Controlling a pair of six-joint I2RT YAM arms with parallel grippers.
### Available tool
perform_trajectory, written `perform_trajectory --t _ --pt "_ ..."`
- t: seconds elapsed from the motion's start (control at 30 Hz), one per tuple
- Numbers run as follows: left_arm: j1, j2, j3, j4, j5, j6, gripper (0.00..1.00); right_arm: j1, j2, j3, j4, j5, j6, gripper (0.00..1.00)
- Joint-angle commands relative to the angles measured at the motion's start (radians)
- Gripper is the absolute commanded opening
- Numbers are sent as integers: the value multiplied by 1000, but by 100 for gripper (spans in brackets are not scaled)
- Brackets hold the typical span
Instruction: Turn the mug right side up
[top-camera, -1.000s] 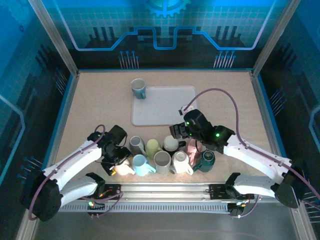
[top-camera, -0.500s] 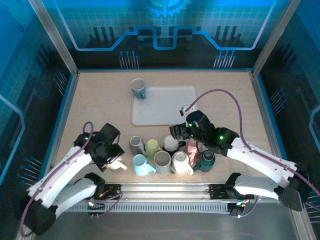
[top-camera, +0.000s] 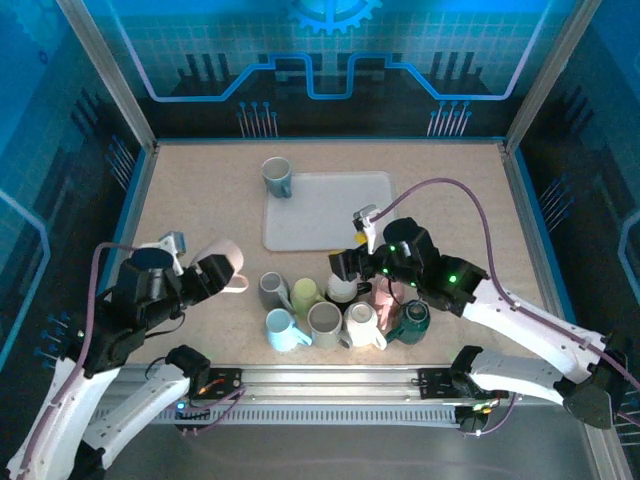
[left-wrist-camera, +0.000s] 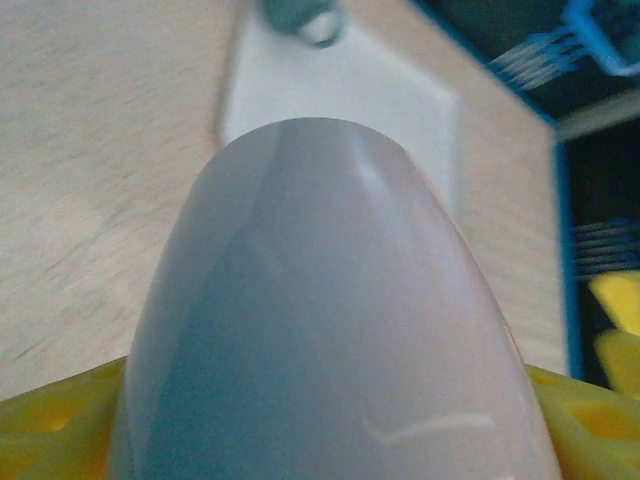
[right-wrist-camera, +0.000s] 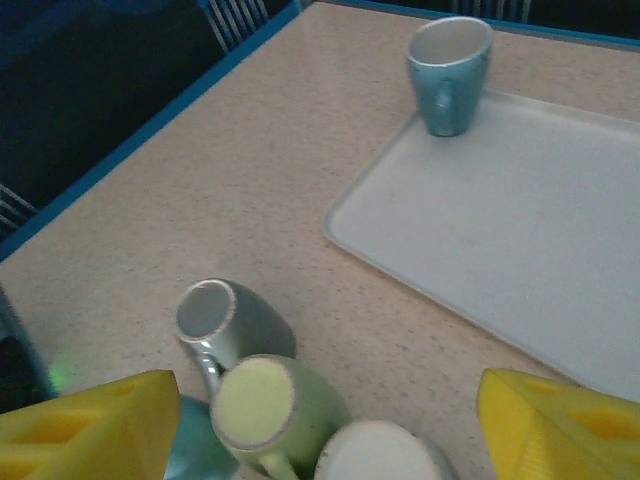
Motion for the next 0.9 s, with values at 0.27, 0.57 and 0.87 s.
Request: perform_trajectory --t 0.27,0.57,0.87 --pt "0 -10 -281 1121 443 128 58 -108 59 -3 426 -754 323 81" --pt "-1 28 -302 1271 526 95 61 -123 44 -64 527 -770 382 83" --pt "-2 32 -292 1274 576 121 62 -142 100 -123 775 -834 548 83"
